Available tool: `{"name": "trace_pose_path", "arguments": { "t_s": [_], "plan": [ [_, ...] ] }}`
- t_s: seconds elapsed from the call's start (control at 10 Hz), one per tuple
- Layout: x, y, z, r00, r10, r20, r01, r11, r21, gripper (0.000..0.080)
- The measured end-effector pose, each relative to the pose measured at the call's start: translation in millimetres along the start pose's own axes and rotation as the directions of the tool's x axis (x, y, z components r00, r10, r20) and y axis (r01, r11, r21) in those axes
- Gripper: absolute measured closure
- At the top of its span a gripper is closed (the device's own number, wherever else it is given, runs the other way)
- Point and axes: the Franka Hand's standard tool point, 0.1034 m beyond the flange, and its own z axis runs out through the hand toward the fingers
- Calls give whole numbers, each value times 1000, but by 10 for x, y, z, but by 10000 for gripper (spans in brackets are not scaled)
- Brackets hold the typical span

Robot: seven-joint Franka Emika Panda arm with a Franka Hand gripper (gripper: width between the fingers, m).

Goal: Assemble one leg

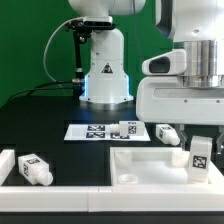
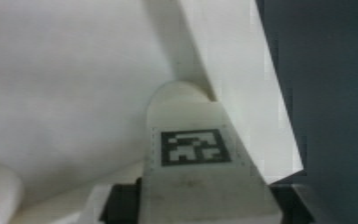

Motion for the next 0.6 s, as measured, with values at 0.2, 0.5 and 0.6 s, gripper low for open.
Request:
{"name": "trace_pose_path", "arguments": {
  "t_s": [0.2, 0.5, 0.6],
  "plan": [
    [-56, -18, 18, 937, 351, -1, -350, 936, -35, 508],
    [-37, -47, 29, 592, 806, 15, -806, 592, -31, 509],
    [-20, -35, 27, 518, 855, 22, -855, 518, -26, 509]
  ]
}}
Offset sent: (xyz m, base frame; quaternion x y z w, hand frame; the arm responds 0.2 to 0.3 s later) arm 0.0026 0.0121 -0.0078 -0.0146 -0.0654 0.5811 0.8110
